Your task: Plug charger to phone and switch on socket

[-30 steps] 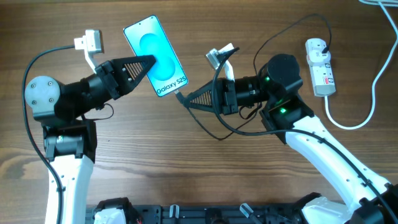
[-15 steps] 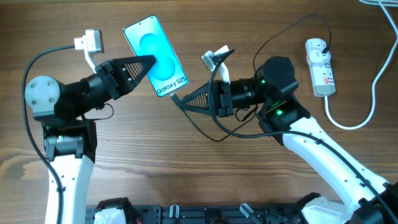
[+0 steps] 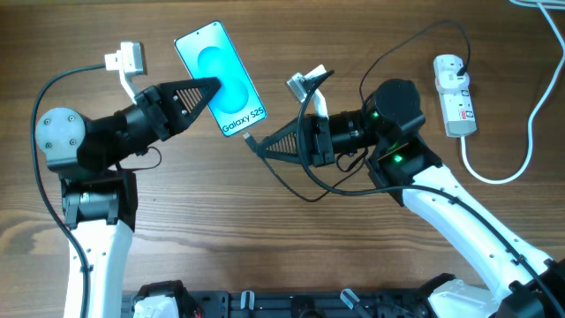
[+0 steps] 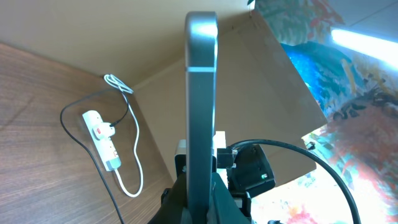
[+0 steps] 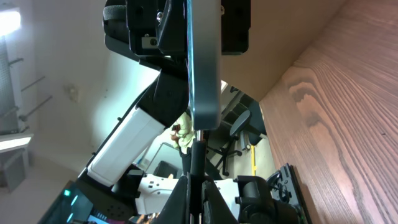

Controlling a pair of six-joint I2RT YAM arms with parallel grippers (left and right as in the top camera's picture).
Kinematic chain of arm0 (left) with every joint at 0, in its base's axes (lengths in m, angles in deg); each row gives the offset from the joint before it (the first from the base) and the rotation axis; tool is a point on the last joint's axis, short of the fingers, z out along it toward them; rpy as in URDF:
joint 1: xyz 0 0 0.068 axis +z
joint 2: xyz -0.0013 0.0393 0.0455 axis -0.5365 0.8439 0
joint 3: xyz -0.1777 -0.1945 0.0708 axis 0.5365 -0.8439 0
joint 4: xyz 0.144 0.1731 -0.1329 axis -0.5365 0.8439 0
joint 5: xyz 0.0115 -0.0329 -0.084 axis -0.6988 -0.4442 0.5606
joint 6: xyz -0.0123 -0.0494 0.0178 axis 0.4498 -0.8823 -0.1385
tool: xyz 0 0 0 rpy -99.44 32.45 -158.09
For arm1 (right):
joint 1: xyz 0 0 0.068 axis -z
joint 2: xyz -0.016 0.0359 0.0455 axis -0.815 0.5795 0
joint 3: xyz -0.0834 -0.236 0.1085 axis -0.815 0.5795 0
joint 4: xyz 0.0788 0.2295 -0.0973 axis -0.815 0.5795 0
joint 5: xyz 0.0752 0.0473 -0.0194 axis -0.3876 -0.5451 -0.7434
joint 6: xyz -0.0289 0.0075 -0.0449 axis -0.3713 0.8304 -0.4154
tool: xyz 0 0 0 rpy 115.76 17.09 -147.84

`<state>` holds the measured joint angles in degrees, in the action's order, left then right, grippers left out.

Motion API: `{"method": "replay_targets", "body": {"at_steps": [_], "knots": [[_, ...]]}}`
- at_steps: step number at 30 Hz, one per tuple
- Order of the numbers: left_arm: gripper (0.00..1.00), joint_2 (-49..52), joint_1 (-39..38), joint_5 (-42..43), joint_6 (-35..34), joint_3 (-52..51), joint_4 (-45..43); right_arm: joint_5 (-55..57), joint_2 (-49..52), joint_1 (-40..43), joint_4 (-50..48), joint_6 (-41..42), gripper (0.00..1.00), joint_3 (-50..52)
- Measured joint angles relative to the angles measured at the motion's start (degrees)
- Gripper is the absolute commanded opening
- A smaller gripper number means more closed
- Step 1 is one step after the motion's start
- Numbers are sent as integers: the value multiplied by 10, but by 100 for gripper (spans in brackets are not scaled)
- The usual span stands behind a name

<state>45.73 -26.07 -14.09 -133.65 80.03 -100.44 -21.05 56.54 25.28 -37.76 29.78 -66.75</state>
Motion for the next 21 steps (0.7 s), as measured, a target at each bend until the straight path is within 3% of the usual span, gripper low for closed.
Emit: {"method": "replay_targets", "body": {"at_steps": [21], "knots": [[4, 0, 0, -4, 0, 0, 0, 13, 0, 9, -1, 5, 4, 0]]}}
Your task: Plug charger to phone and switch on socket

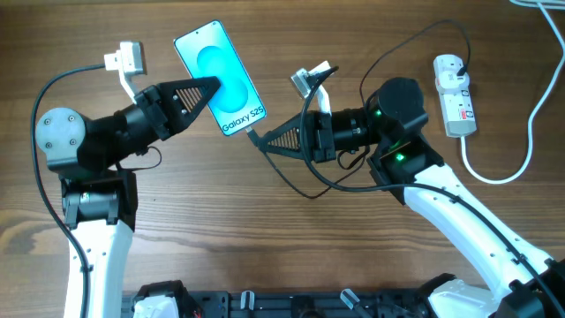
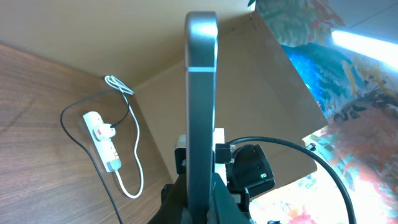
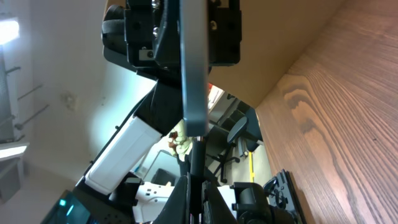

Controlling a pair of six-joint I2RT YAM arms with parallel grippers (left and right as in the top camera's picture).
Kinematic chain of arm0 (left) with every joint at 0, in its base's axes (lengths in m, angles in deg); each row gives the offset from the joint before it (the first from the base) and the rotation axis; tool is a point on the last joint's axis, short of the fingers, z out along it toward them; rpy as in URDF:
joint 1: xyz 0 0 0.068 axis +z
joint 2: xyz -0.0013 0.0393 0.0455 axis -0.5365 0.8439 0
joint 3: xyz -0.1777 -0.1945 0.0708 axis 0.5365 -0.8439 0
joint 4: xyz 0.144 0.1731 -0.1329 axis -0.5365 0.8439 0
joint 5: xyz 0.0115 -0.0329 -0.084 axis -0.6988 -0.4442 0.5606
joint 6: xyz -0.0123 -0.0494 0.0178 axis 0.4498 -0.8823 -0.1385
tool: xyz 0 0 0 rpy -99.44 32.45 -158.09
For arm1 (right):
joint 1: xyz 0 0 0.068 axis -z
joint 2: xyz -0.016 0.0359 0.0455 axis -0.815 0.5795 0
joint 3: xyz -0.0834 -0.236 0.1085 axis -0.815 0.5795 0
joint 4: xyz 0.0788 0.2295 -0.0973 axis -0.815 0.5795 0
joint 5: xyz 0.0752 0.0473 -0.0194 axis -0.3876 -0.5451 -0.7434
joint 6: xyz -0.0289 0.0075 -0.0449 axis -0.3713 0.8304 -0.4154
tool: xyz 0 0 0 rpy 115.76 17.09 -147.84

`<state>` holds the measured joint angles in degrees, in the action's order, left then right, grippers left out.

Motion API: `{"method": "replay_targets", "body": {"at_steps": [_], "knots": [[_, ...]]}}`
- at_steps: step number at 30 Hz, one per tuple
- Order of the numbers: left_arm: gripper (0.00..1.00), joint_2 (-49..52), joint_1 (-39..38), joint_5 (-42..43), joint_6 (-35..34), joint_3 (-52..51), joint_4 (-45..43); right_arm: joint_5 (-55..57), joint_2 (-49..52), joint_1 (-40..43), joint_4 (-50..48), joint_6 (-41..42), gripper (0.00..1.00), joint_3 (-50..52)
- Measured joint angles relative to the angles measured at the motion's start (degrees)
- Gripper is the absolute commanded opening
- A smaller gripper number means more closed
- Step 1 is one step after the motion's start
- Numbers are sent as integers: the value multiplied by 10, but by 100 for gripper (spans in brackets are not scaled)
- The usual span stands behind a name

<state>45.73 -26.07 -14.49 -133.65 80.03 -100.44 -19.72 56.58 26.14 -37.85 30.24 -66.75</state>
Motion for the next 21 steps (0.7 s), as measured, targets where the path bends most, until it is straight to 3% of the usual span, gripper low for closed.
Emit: {"method": "replay_targets", "body": {"at_steps": [21], "knots": [[4, 0, 0, 0, 0, 0, 0, 0, 0, 0, -4, -5, 4, 0]]}}
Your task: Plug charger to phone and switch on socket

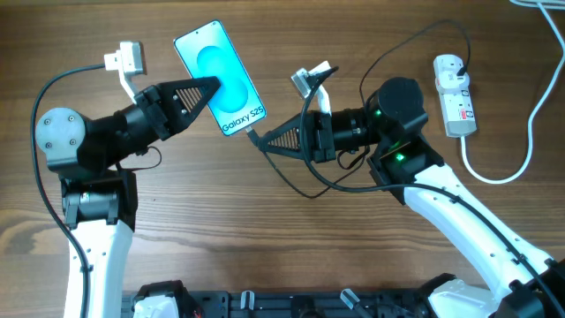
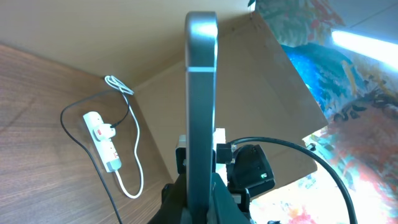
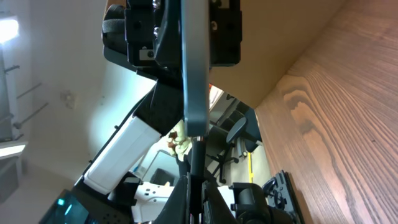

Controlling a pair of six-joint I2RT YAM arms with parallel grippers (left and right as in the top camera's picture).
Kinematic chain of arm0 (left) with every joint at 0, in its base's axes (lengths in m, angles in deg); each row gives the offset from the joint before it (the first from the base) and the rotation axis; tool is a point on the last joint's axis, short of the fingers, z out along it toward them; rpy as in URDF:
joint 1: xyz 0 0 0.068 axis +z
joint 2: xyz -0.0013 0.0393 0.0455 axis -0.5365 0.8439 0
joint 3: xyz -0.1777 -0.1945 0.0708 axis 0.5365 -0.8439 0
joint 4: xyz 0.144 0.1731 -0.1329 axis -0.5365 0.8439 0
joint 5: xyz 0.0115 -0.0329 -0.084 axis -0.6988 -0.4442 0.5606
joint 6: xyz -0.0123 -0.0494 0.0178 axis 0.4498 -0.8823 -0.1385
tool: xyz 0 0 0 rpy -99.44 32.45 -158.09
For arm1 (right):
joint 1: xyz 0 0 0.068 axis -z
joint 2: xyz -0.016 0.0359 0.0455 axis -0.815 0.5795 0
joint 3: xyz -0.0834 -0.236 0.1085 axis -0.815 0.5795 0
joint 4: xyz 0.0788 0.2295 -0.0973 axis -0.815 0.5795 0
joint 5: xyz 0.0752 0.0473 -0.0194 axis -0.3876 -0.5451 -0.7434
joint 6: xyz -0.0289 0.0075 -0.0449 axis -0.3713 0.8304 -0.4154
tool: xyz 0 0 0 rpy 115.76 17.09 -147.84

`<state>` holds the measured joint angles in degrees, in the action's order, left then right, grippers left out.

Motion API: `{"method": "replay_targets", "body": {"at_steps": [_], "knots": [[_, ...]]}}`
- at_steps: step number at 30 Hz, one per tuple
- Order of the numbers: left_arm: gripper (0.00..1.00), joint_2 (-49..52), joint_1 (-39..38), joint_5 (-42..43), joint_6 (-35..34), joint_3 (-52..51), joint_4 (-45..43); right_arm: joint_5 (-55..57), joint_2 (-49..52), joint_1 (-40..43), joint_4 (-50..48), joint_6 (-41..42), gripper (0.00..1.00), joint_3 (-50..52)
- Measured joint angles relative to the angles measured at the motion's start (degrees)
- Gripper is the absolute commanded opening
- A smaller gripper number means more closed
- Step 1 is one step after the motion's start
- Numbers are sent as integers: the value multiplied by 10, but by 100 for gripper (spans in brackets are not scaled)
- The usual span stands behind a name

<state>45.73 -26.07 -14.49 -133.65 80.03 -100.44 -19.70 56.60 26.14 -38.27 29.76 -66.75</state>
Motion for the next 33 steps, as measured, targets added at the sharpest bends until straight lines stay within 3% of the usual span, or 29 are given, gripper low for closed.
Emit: {"method": "replay_targets", "body": {"at_steps": [33], "knots": [[4, 0, -7, -11, 15, 0, 0, 14, 0, 13, -16, -15, 4, 0]]}}
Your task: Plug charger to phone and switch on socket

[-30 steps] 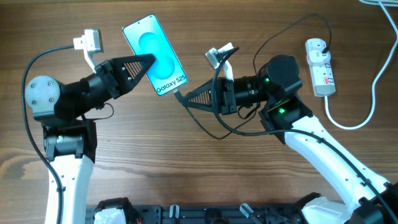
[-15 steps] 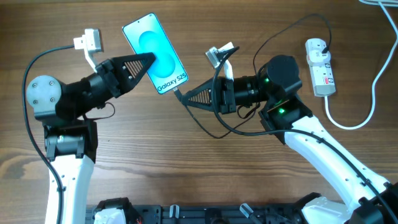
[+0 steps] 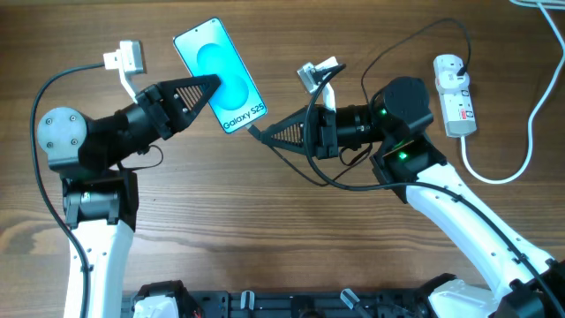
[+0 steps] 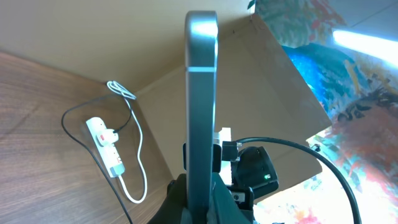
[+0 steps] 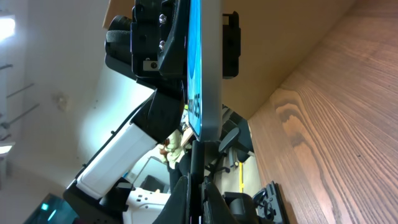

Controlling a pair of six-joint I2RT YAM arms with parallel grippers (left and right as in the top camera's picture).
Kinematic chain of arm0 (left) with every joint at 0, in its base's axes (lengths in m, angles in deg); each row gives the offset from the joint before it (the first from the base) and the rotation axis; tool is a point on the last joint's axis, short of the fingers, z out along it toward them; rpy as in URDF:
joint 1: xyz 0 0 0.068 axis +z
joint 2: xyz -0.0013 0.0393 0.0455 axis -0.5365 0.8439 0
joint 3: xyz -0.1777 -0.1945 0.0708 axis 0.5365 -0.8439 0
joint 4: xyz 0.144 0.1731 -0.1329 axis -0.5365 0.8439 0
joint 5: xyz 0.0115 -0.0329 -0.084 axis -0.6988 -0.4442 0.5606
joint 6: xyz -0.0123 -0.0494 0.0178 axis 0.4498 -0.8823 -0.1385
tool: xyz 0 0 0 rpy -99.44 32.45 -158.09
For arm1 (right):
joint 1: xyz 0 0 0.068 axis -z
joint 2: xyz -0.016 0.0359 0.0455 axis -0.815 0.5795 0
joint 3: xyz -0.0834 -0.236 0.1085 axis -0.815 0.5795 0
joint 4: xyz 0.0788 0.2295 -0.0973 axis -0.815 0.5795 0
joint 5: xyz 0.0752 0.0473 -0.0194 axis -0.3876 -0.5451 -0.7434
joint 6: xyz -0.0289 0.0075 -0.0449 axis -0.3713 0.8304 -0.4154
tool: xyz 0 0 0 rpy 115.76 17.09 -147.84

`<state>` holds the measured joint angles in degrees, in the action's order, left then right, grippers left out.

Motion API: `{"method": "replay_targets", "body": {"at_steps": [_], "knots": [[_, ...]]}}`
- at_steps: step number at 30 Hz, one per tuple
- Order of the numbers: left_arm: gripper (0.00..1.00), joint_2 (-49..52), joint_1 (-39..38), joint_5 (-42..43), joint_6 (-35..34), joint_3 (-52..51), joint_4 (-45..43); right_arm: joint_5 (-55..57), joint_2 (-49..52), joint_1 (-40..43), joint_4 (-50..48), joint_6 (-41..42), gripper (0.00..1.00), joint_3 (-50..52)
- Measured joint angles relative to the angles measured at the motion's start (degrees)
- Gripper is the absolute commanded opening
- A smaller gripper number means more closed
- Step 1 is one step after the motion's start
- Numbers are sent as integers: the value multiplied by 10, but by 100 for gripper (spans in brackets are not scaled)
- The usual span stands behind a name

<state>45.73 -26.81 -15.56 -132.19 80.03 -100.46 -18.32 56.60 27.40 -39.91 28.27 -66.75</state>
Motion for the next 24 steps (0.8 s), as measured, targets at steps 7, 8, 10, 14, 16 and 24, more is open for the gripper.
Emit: {"method": "replay_targets", "body": {"at_steps": [7, 8, 10, 14, 16, 24], "knots": [[4, 0, 7, -5, 3, 1, -1, 63, 0, -49, 4, -10, 4, 3], [4, 0, 6, -5, 3, 1, 0, 64, 0, -49, 4, -13, 4, 4], [4, 0, 3, -9, 8, 1, 1, 69, 0, -49, 17, -24, 4, 5], [4, 0, -18, 38, 16, 1, 9, 131, 2, -27, 53, -45, 4, 5], [4, 0, -18, 45, 18, 1, 9, 130, 2, -11, 55, -45, 5, 5], [4, 39, -19, 7, 15, 1, 7, 100, -73, -5, 214, -112, 4, 1]]}}
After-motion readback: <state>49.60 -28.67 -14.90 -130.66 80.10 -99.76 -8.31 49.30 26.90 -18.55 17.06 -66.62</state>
